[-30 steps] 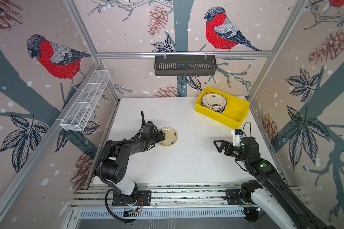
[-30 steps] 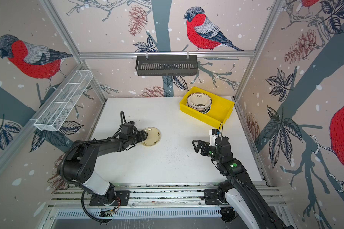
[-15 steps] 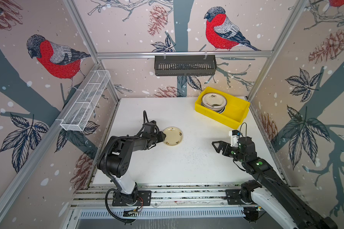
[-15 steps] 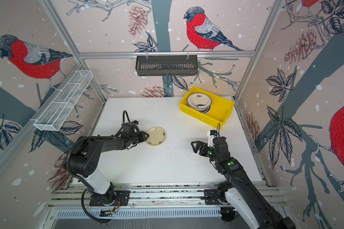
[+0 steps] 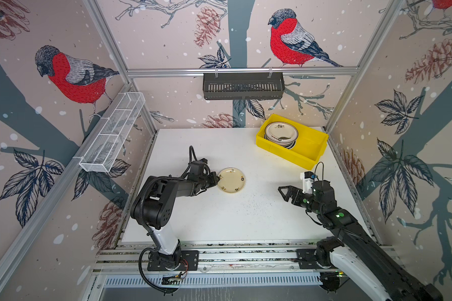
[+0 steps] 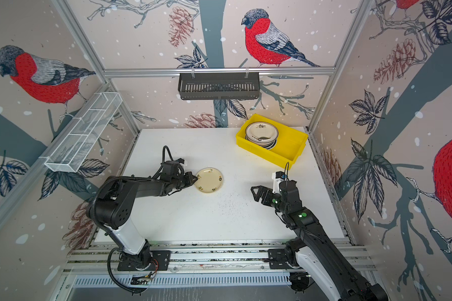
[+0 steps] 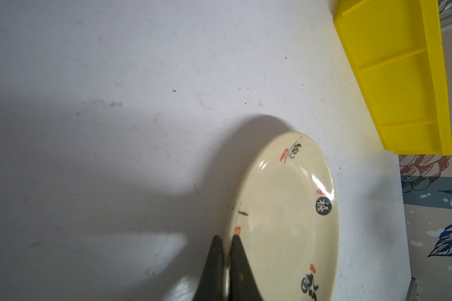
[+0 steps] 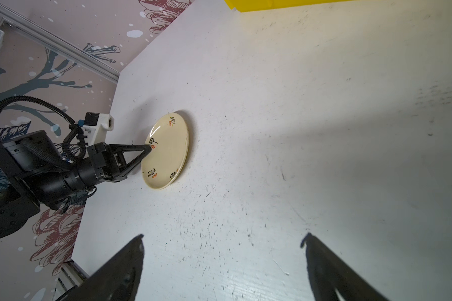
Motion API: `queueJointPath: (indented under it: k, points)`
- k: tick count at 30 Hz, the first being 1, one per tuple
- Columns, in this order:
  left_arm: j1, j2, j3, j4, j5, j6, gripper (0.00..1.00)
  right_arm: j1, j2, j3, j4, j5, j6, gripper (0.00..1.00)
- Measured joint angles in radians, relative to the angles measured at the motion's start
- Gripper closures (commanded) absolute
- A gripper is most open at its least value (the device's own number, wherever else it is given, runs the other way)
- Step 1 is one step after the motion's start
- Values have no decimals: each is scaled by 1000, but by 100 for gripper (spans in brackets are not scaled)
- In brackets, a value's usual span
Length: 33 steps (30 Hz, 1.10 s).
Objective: Place the plates into the plastic bin on the countertop
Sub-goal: Pick up the plate from the middle-left of the table, then place the plate in the plastic bin.
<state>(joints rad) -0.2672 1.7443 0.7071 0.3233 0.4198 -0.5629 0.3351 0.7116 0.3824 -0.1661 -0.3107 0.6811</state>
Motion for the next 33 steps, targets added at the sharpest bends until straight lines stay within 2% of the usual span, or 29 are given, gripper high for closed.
queueJointPath:
  k: [8, 22, 33]
  points:
    - [-30, -72, 3, -27, 33, -57, 100, 2, -6, -29, 63, -59, 25, 3]
    - [-202, -205, 146, -45, 17, -142, 100, 10, 4, -9, 133, -108, 52, 0]
    - [-340, -201, 185, 42, -32, -276, 100, 37, -2, 15, 196, -113, 77, 6]
